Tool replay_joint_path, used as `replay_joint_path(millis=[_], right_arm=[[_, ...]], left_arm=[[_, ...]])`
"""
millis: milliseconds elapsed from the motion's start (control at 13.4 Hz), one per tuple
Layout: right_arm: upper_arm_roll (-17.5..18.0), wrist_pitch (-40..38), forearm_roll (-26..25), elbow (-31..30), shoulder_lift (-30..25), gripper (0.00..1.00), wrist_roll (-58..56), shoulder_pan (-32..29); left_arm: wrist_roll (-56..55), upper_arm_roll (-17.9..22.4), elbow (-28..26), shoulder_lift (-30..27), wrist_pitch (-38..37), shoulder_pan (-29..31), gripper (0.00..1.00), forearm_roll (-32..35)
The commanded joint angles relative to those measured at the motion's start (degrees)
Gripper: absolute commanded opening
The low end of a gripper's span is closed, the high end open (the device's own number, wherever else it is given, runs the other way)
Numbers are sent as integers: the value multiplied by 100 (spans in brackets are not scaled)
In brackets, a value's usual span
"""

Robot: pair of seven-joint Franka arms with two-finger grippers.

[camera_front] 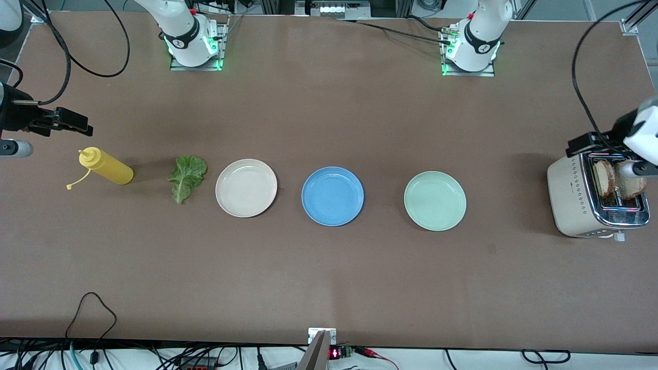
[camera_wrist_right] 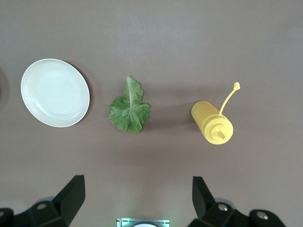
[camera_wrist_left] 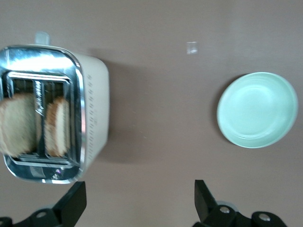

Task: Make sandwich in blue plate with both arms
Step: 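Move the left gripper to the toast in the toaster, then lift the toast with the left gripper while the right gripper reaches lettuce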

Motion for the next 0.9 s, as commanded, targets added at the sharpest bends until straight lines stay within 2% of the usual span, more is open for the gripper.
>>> replay_joint_path(millis=[0,524,824], right_arm=[[10,-17,77,-135,-105,100,23,-13],[10,-26,77,-126,44,100,-56,-13],[19,-261,-10,-152,387,100,-4,180]], left_arm=[[928,-29,59,436,379,471,100,-15],[2073,-20,59,1016,943,1202,100,-14],[2153,-20,42,1254,1023,1264,88,170]])
